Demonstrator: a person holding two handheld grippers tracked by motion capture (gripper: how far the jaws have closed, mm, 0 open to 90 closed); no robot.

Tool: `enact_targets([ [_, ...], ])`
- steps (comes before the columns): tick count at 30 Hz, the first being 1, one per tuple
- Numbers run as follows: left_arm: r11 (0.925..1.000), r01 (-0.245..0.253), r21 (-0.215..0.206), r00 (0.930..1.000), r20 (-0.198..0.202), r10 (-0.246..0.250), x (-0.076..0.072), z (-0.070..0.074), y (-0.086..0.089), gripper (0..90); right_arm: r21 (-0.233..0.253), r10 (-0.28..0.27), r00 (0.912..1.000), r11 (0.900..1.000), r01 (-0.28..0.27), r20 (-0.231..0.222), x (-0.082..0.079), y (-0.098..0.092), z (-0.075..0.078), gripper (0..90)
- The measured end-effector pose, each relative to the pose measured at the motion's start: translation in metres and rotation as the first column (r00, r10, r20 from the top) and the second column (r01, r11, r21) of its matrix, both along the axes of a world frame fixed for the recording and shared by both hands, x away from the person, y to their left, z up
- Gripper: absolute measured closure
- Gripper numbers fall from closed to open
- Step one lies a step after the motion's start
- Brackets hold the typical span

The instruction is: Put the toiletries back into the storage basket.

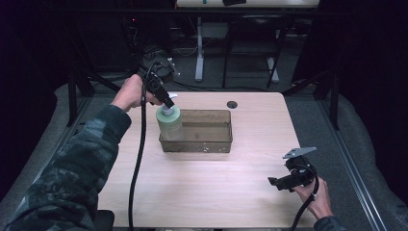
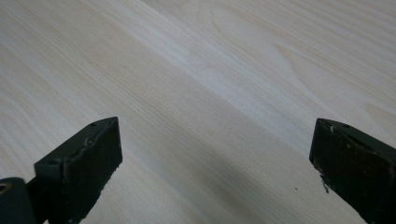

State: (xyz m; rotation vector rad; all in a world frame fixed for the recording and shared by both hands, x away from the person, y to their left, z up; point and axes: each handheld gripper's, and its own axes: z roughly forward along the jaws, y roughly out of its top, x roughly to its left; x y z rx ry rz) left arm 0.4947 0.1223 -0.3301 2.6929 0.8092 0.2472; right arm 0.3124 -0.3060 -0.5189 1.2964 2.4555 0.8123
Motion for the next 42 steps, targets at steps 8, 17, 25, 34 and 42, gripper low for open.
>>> enact_targets([
  [8,0.9994,-0.02,-0.029,0.9997,0.013,0.02,-0.001,-0.002,0.003,61.2,-0.006,0.001,1.0,1.0,-0.001,-0.003,0.0,0.0,-0.001,2.0],
  [17,0.9933,-0.062,-0.097,0.998,0.002,0.063,-0.001,-0.002,0.008,24.0,-0.004,-0.001,1.0,1.0,0.001,0.003,-0.001,0.0,0.001,1.9],
  [25,0.988,-0.087,-0.127,0.9953,0.032,0.092,-0.008,0.004,0.014,9.0,-0.005,0.001,1.0,1.0,-0.001,-0.001,0.0,0.0,0.0,2.0],
  [34,0.9754,-0.128,-0.18,0.9871,0.073,0.143,-0.025,0.007,0.024,0.1,-0.006,0.008,0.9999,1.0,-0.008,0.01,-0.001,0.001,0.002,2.0],
  [42,0.9558,-0.144,-0.256,0.9759,0.123,0.18,-0.052,-0.006,0.037,0.0,-0.01,0.01,0.9999,1.0,-0.01,-0.001,0.0,0.002,0.001,2.1],
])
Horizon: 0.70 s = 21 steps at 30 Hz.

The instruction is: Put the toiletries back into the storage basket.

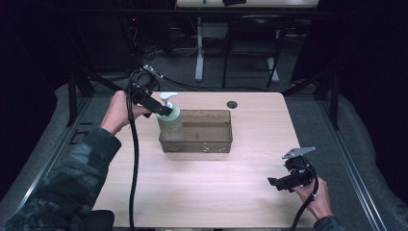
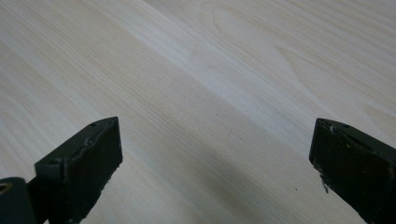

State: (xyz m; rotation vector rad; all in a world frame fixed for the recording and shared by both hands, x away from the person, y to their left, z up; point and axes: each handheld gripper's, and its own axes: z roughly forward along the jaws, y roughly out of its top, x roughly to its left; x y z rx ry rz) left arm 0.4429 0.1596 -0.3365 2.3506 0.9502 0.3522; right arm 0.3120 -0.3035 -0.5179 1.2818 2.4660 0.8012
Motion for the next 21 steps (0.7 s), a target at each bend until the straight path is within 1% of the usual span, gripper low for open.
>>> enact_targets([
  [2,0.9998,-0.012,-0.015,0.9999,0.01,0.012,-0.006,-0.004,0.004,0.0,0.001,-0.002,1.0,1.0,0.002,0.003,0.0,0.0,0.0,2.1],
  [4,0.9995,-0.025,-0.019,0.9995,0.02,0.026,-0.011,-0.008,0.008,0.0,-0.002,-0.001,1.0,1.0,0.001,0.002,0.0,0.001,0.0,2.1],
  [7,0.9983,-0.042,-0.041,0.9989,0.019,0.043,-0.018,-0.015,0.014,0.0,-0.009,0.001,1.0,1.0,-0.001,0.002,-0.001,0.001,0.0,2.1],
  [11,0.997,-0.06,-0.048,0.9979,0.021,0.061,-0.026,-0.027,0.02,0.0,-0.006,-0.003,1.0,1.0,0.003,0.006,-0.002,0.001,0.001,2.1],
  [13,0.9957,-0.068,-0.063,0.9975,0.017,0.069,-0.03,-0.034,0.023,0.0,-0.002,-0.006,1.0,1.0,0.006,0.001,-0.001,0.001,0.001,2.1],
  [15,0.9956,-0.078,-0.053,0.9968,0.015,0.078,-0.033,-0.041,0.025,0.0,-0.001,-0.005,1.0,1.0,0.005,-0.002,-0.001,0.001,0.001,2.1],
  [16,0.995,-0.084,-0.055,0.9962,0.018,0.085,-0.035,-0.045,0.026,0.0,-0.001,-0.005,1.0,1.0,0.005,-0.001,-0.001,0.001,0.001,2.1],
  [18,0.995,-0.087,-0.05,0.9961,0.01,0.088,-0.037,-0.05,0.029,0.0,-0.001,-0.006,1.0,1.0,0.006,-0.003,-0.001,0.001,0.0,2.1],
  [21,0.9935,-0.095,-0.064,0.9954,0.008,0.095,-0.042,-0.056,0.033,0.0,-0.002,-0.008,1.0,1.0,0.008,-0.004,-0.001,0.0,0.0,2.1],
])
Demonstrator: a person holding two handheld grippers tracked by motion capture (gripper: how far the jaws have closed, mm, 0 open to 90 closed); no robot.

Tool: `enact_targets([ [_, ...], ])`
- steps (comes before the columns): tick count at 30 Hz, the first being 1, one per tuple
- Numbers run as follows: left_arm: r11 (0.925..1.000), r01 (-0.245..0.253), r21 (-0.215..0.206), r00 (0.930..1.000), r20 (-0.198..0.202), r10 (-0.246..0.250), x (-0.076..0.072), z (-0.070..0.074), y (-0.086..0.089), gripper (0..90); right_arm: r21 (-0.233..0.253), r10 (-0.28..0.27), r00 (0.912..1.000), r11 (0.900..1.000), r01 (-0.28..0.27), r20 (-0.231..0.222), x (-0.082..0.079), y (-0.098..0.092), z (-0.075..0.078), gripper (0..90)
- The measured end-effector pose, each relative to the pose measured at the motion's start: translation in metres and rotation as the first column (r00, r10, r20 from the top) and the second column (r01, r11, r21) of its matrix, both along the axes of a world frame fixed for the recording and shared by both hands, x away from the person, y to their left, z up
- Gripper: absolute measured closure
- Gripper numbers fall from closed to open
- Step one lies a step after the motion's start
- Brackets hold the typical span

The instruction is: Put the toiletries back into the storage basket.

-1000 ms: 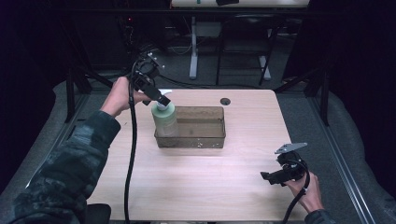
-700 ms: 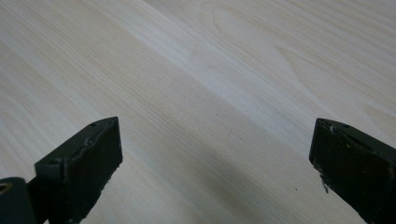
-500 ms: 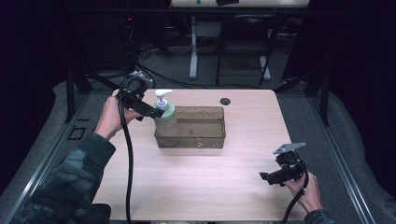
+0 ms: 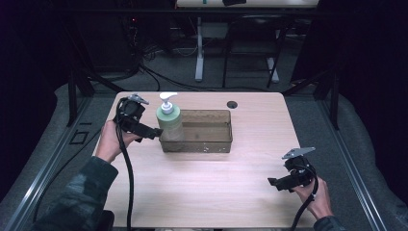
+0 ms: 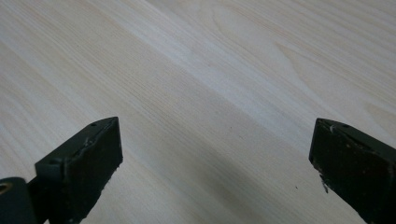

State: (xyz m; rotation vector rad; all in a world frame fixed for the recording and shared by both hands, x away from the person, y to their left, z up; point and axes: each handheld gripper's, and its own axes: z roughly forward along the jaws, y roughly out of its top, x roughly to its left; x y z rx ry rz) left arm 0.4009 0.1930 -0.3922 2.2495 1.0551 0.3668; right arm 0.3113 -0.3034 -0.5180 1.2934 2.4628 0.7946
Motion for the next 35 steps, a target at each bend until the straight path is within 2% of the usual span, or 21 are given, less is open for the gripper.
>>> enact_targets([
  [7,0.9994,-0.034,-0.012,0.9994,0.002,0.034,-0.014,-0.021,0.009,0.0,-0.008,-0.001,1.0,1.0,0.001,0.004,0.0,-0.001,0.0,2.1],
  [10,0.9971,-0.065,-0.04,0.9979,-0.003,0.065,-0.022,-0.036,0.014,0.0,-0.011,-0.005,1.0,1.0,0.005,0.005,0.0,-0.001,0.001,2.1],
  [13,0.9971,-0.073,-0.019,0.9972,-0.014,0.073,-0.026,-0.051,0.015,0.0,-0.006,-0.004,1.0,1.0,0.004,0.006,0.0,-0.001,0.001,2.1],
  [16,0.9959,-0.088,-0.022,0.9958,-0.029,0.087,-0.03,-0.063,0.016,0.0,-0.011,-0.002,1.0,1.0,0.002,0.0,0.0,-0.001,0.0,2.1],
  [18,0.9955,-0.094,0.012,0.995,-0.03,0.095,-0.03,-0.07,0.016,0.0,-0.01,0.0,1.0,1.0,0.0,-0.002,0.001,-0.001,-0.001,2.2],
  [20,0.993,-0.117,-0.012,0.9927,-0.031,0.117,-0.03,-0.077,0.018,0.0,-0.009,-0.003,1.0,1.0,0.003,-0.003,0.001,-0.001,-0.002,2.2],
  [21,0.9926,-0.121,-0.005,0.9919,-0.039,0.121,-0.031,-0.082,0.018,0.0,-0.008,-0.002,1.0,1.0,0.002,-0.005,0.001,-0.001,-0.002,2.2],
  [23,0.9927,-0.113,0.041,0.9926,-0.039,0.115,-0.03,-0.091,0.015,0.0,-0.007,-0.002,1.0,1.0,0.002,-0.007,0.001,-0.001,-0.003,2.2],
  [25,0.993,-0.109,0.046,0.9917,-0.064,0.112,-0.029,-0.1,0.014,0.0,0.0,-0.006,0.9999,1.0,0.006,-0.01,0.002,-0.002,-0.003,2.2],
  [27,0.9916,-0.101,0.081,0.9918,-0.069,0.107,-0.029,-0.105,0.014,0.0,-0.005,-0.004,1.0,1.0,0.004,-0.009,0.002,-0.003,-0.003,2.1],
  [31,0.9934,-0.103,0.051,0.9901,-0.091,0.107,-0.028,-0.111,0.018,0.0,-0.008,-0.005,0.9999,1.0,0.004,-0.012,0.003,-0.002,-0.005,1.9],
  [35,0.9926,-0.109,0.053,0.9873,-0.11,0.115,-0.024,-0.117,0.021,0.0,-0.029,0.001,1.0,1.0,-0.001,-0.005,0.003,-0.002,-0.005,1.6],
])
